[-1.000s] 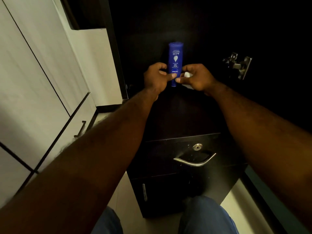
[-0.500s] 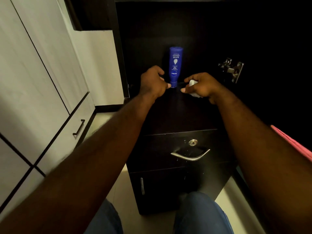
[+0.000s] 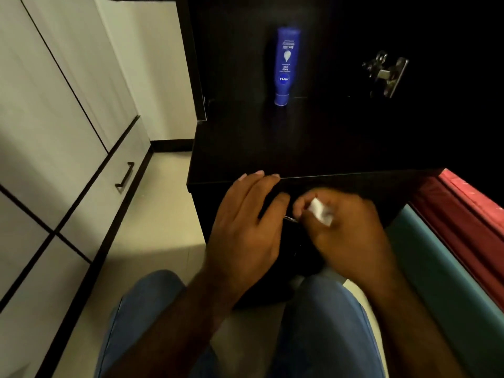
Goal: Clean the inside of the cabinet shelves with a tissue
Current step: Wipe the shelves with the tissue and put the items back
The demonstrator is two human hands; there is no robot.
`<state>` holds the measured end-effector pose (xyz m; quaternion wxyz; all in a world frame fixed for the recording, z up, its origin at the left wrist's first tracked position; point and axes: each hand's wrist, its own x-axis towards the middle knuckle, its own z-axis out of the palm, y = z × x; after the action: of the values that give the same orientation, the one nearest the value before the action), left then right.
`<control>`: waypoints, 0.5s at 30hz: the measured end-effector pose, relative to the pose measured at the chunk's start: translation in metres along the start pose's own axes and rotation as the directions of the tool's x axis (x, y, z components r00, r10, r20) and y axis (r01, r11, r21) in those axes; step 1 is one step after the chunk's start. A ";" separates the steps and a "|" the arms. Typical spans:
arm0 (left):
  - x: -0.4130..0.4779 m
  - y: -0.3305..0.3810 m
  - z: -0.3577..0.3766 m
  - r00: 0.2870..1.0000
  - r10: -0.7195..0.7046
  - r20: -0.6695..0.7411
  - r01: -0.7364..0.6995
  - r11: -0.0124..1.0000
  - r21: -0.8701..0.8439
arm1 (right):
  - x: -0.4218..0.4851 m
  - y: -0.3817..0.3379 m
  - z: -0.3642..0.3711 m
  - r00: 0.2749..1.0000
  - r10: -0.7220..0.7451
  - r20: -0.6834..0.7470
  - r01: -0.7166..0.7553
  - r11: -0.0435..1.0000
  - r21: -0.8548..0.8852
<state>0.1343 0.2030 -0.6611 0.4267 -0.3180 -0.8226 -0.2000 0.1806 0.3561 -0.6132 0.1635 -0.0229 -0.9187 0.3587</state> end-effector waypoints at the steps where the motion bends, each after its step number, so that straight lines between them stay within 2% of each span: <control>1: -0.005 0.001 0.002 1.000 0.011 0.007 -0.011 1.000 0.026 | -0.003 0.003 0.004 0.998 0.034 0.051 -0.027 0.990 -0.138; 3: -0.013 0.004 0.006 0.999 0.018 0.038 -0.020 0.998 0.055 | -0.006 0.006 0.010 0.984 0.119 0.130 -0.082 0.961 -0.263; 8: -0.019 0.005 0.008 0.992 0.009 0.130 -0.020 0.996 0.082 | -0.007 0.005 0.016 0.985 0.104 0.136 -0.059 0.952 -0.301; 15: -0.012 0.004 -0.005 0.993 -0.010 0.121 0.000 0.997 0.083 | -0.005 -0.003 -0.006 0.921 0.202 0.332 -0.047 0.907 -0.419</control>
<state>0.1456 0.1986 -0.6682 0.3883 -0.3097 -0.8554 -0.1470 0.1877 0.3574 -0.6083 -0.0435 -0.0481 -0.9834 0.1693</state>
